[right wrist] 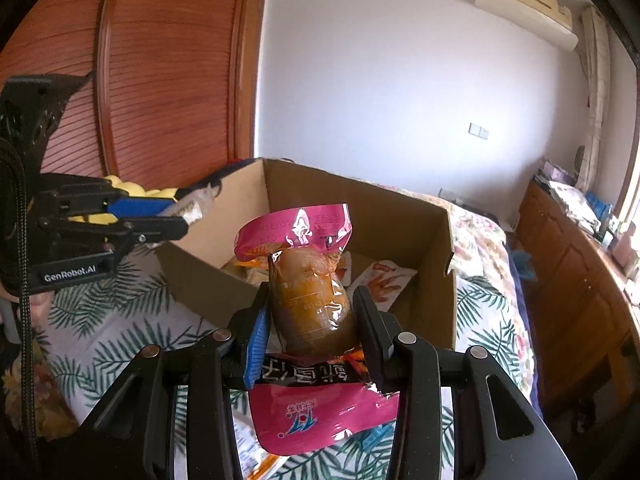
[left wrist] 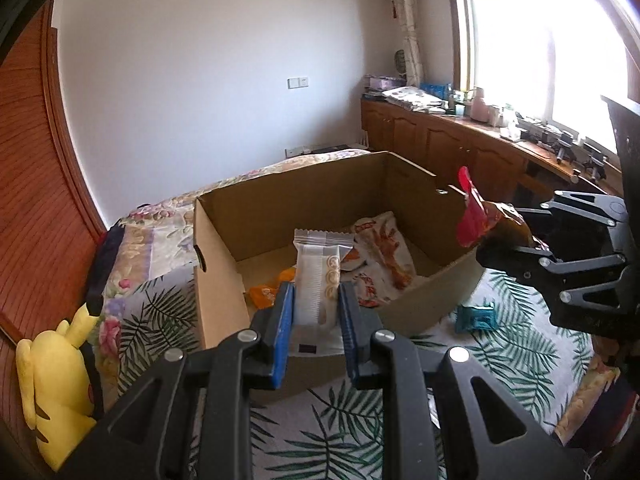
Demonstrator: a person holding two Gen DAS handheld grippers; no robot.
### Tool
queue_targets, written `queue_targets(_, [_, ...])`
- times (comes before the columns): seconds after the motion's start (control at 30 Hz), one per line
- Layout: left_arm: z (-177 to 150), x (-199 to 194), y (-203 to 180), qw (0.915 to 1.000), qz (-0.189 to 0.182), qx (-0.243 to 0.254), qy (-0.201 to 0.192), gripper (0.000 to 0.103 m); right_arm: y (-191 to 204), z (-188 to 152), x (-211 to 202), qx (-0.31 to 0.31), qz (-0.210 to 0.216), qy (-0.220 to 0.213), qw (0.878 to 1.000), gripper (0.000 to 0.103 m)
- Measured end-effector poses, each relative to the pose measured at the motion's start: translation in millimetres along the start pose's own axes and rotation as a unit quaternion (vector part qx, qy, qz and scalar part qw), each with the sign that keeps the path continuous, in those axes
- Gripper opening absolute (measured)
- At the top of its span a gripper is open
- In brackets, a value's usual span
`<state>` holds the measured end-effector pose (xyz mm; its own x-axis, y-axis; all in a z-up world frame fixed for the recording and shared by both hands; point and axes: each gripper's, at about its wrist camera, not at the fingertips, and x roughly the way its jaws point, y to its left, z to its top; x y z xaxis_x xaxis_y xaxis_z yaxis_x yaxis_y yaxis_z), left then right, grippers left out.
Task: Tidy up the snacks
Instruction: 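Lift both held snacks and carry them over the box, then open the left tool to drop the white packet, then open the right tool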
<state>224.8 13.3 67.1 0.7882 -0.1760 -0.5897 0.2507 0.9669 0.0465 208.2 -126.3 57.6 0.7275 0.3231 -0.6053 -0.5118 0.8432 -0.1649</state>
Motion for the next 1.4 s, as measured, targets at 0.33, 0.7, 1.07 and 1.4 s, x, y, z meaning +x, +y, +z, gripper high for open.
queue_targets(0.33, [-4.3,27.9,14.0,0.9994,0.015,-0.018,0.025,0.021,-15.5,5.2,27.1,0.024,-0.023,0.017,0.999,0.040])
queue_targets(0.7, [-5.3,36.3,16.6,0.9993,0.027,-0.014,0.023,0.041,-13.7,5.0,56.3,0.029,-0.031,0.038,0.998,0.040])
queue_targets(1.07, [-8.6,25.5,28.0,0.9992,0.025,-0.021,0.022,0.047,-9.9,11.3,76.1,0.042,-0.017,0.043,0.998,0.041])
queue_targets(1.4, [-10.5,10.6,36.0,0.9993,0.024,-0.026,0.011,0.048,-13.2,14.4,86.1,0.075,-0.005,0.047,0.996,0.044])
